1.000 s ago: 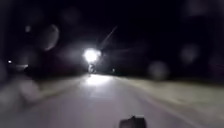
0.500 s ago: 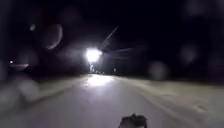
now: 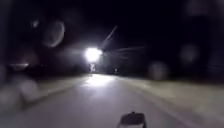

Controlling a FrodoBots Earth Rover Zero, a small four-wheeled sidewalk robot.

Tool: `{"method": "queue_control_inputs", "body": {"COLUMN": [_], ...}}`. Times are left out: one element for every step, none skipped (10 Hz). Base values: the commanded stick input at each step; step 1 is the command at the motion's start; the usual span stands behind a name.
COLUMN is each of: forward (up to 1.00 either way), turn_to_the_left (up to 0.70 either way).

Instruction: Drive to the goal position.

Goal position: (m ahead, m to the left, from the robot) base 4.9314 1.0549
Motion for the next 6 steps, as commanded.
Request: {"method": "queue_control_inputs", "body": {"forward": [1.00, 1.00, 1.00, 1.00, 1.00, 1.00], "turn_to_the_left": [0.09, 0.03, 0.02, 0.02, 0.02, 0.04]}}
